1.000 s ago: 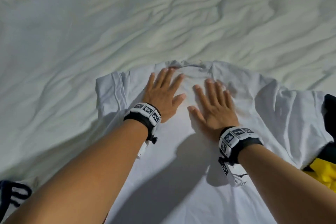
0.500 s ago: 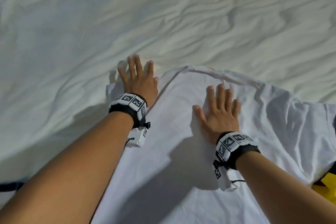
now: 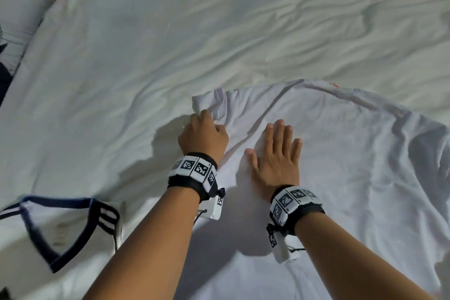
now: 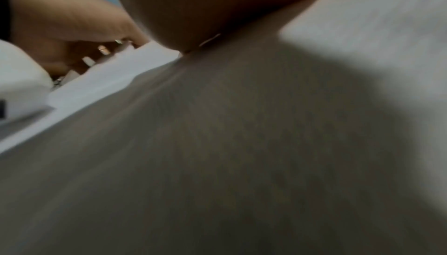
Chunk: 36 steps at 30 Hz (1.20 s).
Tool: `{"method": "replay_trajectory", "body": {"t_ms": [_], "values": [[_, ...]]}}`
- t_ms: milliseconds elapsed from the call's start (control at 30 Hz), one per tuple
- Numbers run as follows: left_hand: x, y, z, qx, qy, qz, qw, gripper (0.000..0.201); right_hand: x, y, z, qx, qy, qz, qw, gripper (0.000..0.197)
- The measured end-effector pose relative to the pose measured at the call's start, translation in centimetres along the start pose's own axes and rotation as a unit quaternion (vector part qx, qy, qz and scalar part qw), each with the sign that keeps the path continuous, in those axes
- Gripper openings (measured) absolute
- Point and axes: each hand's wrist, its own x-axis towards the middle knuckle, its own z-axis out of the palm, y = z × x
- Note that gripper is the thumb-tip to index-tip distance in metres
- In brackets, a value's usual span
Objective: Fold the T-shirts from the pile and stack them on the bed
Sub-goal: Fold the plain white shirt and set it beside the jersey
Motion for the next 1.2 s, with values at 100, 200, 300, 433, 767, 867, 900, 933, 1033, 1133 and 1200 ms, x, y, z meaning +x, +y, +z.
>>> {"method": "replay_trajectory", "body": {"t_ms": [100,200,300,433,767,867,900,933,1033,1133,1200], "values": [[1.0,-2.1,-1.5,-0.107,0.027,-0.082,0.99,0.028,0.0,0.0,0.4,0.005,0.009,0.006,1.0,0.077],[1.7,-5.7,-2.1,-0.249,0.055,-0.215,0.943,0.029,0.0,0.2,0.7,-0.001,0.013,0.005,1.0,0.078],[1.7,-8.2,-2.3,-0.347,0.05,-0.291,0.89,0.031,0.0,0.1,0.8,-0.005,0.015,0.007,1.0,0.078],[2.0,-8.5,-3.3,-0.423,0.012,-0.325,0.846,0.044,0.0,0.0,1.1,-0.007,0.024,0.008,1.0,0.078],[2.5,-10.0,-2.6,-0.321,0.046,-0.242,0.914,0.029,0.0,0.0,1.1,-0.015,0.018,0.012,1.0,0.078],[1.5,-10.1,-1.9,-0.239,0.003,-0.163,0.957,0.044,0.1,0.2,1.2,-0.016,0.021,0.012,1.0,0.078],[1.5,-10.4,-1.7,-0.213,0.002,-0.145,0.966,0.048,0.1,0.2,1.3,-0.016,0.021,0.011,1.0,0.078],[1.7,-10.7,-1.6,-0.186,0.009,-0.137,0.973,0.046,0.1,0.2,1.3,-0.015,0.021,0.009,1.0,0.078],[2.8,-10.8,-2.3,-0.121,0.056,-0.147,0.98,0.029,0.2,0.2,1.3,-0.014,0.024,0.007,1.0,0.078],[3.7,-9.3,-3.2,-0.039,0.079,-0.121,0.989,0.045,0.1,0.0,0.7,0.003,0.037,0.009,0.999,0.076],[4.4,-7.8,-3.2,0.043,0.076,-0.031,0.996,0.052,0.9,-0.1,-0.9,0.036,0.087,0.011,0.995,0.068]]}}
